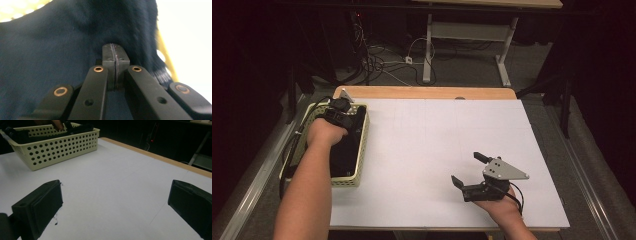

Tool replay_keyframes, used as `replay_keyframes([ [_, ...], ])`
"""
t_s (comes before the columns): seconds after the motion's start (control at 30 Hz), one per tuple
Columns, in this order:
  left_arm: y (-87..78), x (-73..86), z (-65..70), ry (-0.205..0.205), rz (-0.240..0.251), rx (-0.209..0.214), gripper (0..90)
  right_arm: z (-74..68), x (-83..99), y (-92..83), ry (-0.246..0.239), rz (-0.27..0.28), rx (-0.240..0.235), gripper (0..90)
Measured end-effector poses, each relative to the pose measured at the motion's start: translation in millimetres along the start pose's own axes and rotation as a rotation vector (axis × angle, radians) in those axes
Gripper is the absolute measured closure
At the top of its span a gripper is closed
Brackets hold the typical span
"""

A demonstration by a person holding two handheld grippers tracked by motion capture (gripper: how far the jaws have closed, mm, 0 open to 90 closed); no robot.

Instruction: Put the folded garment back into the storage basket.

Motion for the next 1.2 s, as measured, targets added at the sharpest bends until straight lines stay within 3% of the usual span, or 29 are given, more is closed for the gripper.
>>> replay_keyframes([
  [0.03,0.0,0.0,0.0,0.0,0.0,0.0,87.5,1.3,1.1,-0.1,0.005,-0.002,0.003,0.7],
  [0.1,14.9,-0.7,-2.8,-0.012,0.003,0.018,87.5,3.7,3.5,0.0,0.01,-0.008,0.011,0.7],
  [0.27,26.0,-0.4,0.4,0.006,0.029,0.037,87.5,5.7,9.9,1.0,0.012,-0.027,0.023,0.7],
  [0.47,0.9,10.4,1.4,0.018,0.061,0.012,87.5,8.6,13.7,1.7,0.0,-0.034,0.039,0.6],
  [0.7,-30.0,47.2,2.4,0.015,0.053,-0.003,87.5,23.0,13.6,-5.5,0.023,-0.018,0.07,0.6],
  [0.83,-37.3,72.2,5.2,0.002,0.016,-0.004,87.5,32.1,19.2,-14.0,0.027,-0.04,0.087,0.6],
  [1.0,-36.3,100.3,10.1,0.016,-0.095,-0.041,87.5,38.2,34.3,-20.2,0.005,-0.079,0.097,0.6],
  [1.1,-37.7,108.3,15.0,0.021,-0.135,-0.051,87.4,38.0,40.6,-20.6,0.031,-0.052,0.087,0.6],
  [1.2,-43.6,112.7,21.4,0.021,-0.163,-0.054,87.2,37.5,47.5,-19.8,0.006,-0.073,0.075,0.7],
])
Point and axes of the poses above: each handheld gripper's, and its own axes: y roughly forward along the jaws, x roughly out of its underside, z roughly to its right, the point moved 8 cm from there along y, roughly forward along the jaws, and after that the axes turned 1 degree about y, right-handed, at the moved point
